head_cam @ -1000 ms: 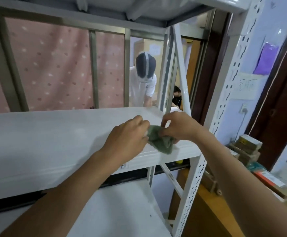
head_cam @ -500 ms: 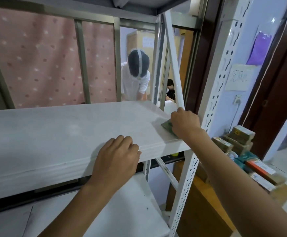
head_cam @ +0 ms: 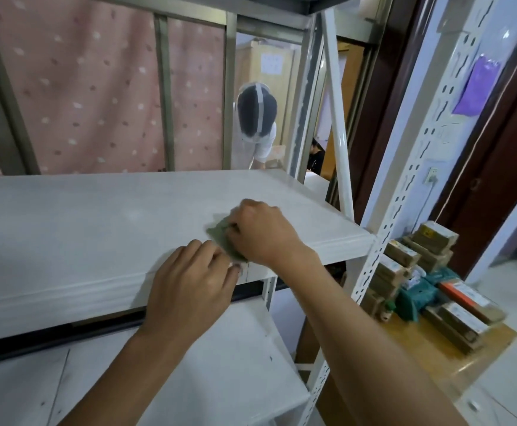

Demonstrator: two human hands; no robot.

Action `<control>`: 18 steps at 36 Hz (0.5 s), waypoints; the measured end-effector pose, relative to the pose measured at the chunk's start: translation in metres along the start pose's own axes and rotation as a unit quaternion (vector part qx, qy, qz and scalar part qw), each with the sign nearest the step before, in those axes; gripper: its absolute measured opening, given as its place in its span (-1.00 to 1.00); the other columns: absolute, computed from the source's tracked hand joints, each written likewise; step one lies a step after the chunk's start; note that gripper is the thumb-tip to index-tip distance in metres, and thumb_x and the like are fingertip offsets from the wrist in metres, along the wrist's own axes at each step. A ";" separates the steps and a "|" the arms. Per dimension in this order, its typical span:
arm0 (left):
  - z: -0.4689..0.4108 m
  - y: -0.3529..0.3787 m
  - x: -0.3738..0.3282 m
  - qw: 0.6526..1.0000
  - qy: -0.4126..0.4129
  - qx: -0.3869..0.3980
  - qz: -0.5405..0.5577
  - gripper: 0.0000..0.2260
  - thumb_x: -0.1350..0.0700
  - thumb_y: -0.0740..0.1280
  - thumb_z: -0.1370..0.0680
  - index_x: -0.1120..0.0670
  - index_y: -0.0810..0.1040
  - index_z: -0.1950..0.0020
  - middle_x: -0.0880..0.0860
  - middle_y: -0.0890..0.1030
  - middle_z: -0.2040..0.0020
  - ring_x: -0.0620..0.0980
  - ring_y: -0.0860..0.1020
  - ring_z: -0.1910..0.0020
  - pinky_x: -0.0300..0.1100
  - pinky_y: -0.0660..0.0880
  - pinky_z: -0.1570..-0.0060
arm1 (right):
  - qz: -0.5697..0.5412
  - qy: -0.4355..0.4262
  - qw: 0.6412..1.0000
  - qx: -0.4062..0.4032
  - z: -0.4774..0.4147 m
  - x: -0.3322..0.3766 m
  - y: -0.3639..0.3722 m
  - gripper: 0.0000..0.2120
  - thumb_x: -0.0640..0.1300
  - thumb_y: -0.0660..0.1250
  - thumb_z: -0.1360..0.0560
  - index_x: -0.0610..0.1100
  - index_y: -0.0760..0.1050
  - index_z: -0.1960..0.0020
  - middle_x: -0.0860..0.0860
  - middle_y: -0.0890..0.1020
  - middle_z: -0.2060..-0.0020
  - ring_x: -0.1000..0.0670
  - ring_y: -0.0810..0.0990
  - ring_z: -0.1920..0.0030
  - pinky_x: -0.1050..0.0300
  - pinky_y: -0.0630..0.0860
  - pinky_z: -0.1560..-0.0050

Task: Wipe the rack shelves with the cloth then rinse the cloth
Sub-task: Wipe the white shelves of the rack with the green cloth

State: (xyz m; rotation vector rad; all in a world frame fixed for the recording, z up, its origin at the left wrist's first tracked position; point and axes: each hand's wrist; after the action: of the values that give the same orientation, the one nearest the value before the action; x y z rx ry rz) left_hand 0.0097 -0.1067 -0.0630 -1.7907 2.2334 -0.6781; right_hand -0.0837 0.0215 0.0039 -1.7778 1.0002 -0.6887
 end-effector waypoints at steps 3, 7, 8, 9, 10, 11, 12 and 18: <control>-0.001 0.003 0.004 1.000 0.004 0.010 0.009 -0.76 0.09 0.38 -0.58 0.13 0.58 0.27 0.06 0.48 0.34 0.13 0.45 0.33 0.03 0.45 0.33 | 0.007 -0.005 1.000 0.016 0.000 -0.003 -0.008 -0.82 -0.14 0.20 -0.55 -0.19 0.54 0.08 -0.04 0.44 0.16 -0.11 0.50 0.20 0.08 0.35 0.22; -0.016 0.002 0.007 0.998 -0.015 0.056 0.028 -0.72 0.01 0.40 -0.50 0.09 0.55 0.39 0.01 0.46 0.40 0.09 0.46 0.37 -0.08 0.40 0.40 | 0.060 0.111 0.991 0.048 0.000 -0.062 -0.021 -0.90 -0.17 0.22 -0.55 -0.15 0.38 0.13 -0.07 0.42 0.13 -0.11 0.46 0.16 0.05 0.43 0.14; -0.020 0.000 0.008 0.997 -0.017 0.071 0.034 -0.69 -0.05 0.38 -0.47 0.06 0.55 0.42 -0.02 0.47 0.42 0.07 0.49 0.38 -0.13 0.39 0.43 | 0.075 0.138 0.986 0.052 -0.001 -0.080 -0.023 -0.91 -0.17 0.22 -0.55 -0.15 0.38 0.12 -0.08 0.45 0.11 -0.14 0.49 0.14 0.04 0.42 0.13; -0.025 -0.002 0.009 0.996 -0.017 0.083 0.041 -0.67 -0.11 0.37 -0.45 0.04 0.54 0.46 -0.05 0.48 0.44 0.04 0.50 0.40 -0.18 0.37 0.46 | 0.090 0.159 0.982 0.051 -0.001 -0.097 -0.025 -0.92 -0.18 0.21 -0.55 -0.16 0.40 0.11 -0.10 0.48 0.08 -0.17 0.52 0.10 0.03 0.41 0.13; -0.031 -0.002 0.011 0.995 -0.019 0.089 0.049 -0.64 -0.15 0.35 -0.43 0.02 0.50 0.50 -0.06 0.46 0.47 0.03 0.49 0.43 -0.21 0.35 0.47 | 0.098 0.175 0.978 0.049 -0.004 -0.111 -0.024 -0.91 -0.18 0.19 -0.56 -0.18 0.43 0.07 -0.12 0.50 0.06 -0.19 0.55 0.07 0.01 0.41 0.13; -0.037 -0.002 0.013 0.994 -0.019 0.091 0.058 -0.59 -0.18 0.32 -0.42 0.02 0.43 0.53 -0.07 0.41 0.50 0.02 0.46 0.47 -0.24 0.34 0.47 | 0.104 0.186 0.976 0.051 -0.007 -0.121 -0.024 -0.88 -0.19 0.18 -0.57 -0.21 0.47 0.01 -0.13 0.51 0.05 -0.20 0.55 0.05 -0.01 0.42 0.13; -0.043 0.000 0.015 0.994 -0.017 0.090 0.066 -0.55 -0.21 0.29 -0.43 0.02 0.34 0.54 -0.08 0.33 0.52 0.02 0.39 0.50 -0.26 0.33 0.46 | 0.108 0.190 0.974 0.054 -0.014 -0.128 -0.022 -0.84 -0.20 0.18 -0.58 -0.23 0.50 -0.04 -0.14 0.53 0.03 -0.21 0.56 0.04 -0.02 0.45 0.12; -0.060 0.019 0.017 0.991 0.004 0.099 0.088 -0.48 -0.23 0.26 -0.48 0.08 0.19 0.49 -0.01 0.18 0.55 0.06 0.26 0.53 -0.20 0.37 0.49 | 0.131 0.154 0.975 0.093 -0.075 -0.141 -0.007 -0.80 -0.23 0.17 -0.57 -0.26 0.50 -0.11 -0.19 0.59 -0.05 -0.20 0.58 -0.01 0.00 0.51 0.08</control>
State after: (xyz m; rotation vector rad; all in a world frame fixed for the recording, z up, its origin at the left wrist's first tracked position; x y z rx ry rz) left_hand -0.0371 -0.1062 -0.0175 -1.4815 2.2072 -0.8370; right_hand -0.2129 0.1098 0.0363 -1.3703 1.3045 -0.8749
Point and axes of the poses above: each hand's wrist, its own z-axis away from the middle knuckle, its own y-axis out of the palm, x = y × z
